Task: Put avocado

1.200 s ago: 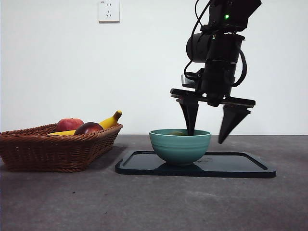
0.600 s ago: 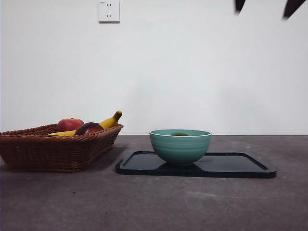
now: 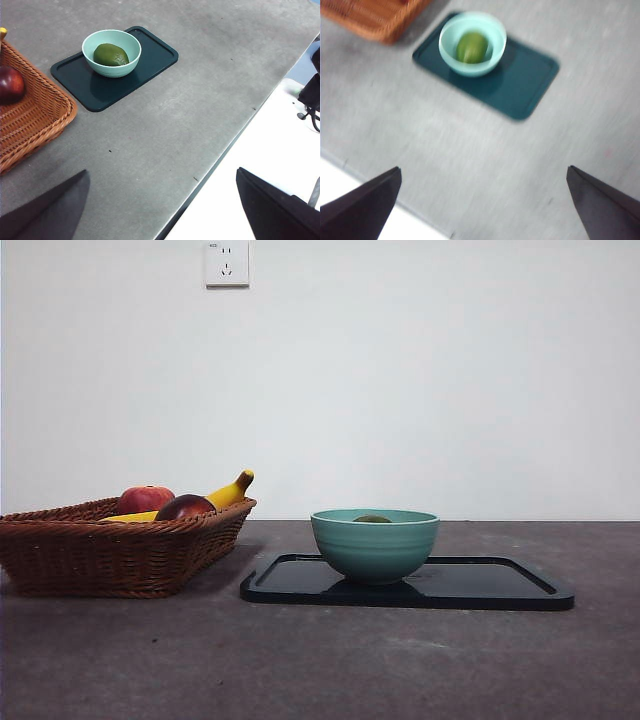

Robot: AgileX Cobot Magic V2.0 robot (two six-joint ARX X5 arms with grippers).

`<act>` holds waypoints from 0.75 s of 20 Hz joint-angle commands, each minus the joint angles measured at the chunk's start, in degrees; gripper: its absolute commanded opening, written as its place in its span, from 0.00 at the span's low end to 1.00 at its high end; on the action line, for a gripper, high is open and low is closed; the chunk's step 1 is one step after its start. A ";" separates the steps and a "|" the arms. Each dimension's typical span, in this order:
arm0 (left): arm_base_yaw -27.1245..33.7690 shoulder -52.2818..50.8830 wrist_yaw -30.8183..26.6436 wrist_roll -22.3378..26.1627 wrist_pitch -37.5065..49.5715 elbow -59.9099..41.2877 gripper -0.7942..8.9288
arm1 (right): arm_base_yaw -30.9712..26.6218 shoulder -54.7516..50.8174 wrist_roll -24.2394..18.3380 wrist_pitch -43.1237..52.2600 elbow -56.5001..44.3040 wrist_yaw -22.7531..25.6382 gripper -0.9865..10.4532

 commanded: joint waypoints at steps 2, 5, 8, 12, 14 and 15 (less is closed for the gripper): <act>-0.37 0.09 -0.28 -0.24 0.92 0.39 0.56 | 0.61 -10.08 2.54 0.57 -7.30 -3.54 0.61; -0.37 0.09 -0.28 -0.11 1.01 0.39 0.56 | 0.61 -17.29 3.41 0.57 -10.01 -3.50 0.61; -0.37 0.09 -0.28 -0.22 2.62 0.39 0.56 | 0.61 -20.50 3.56 0.57 -10.21 -3.48 0.61; -0.37 0.09 -0.26 -0.42 3.61 0.39 0.08 | 0.61 -20.76 3.56 0.94 -10.21 -3.45 0.17; -0.37 0.09 -0.26 -0.42 4.31 0.39 0.09 | 0.61 -20.76 3.58 3.02 -10.21 -3.37 0.11; -0.37 0.09 -0.26 -0.37 4.42 0.42 0.09 | 0.61 -20.76 3.63 4.07 -10.21 -3.48 0.11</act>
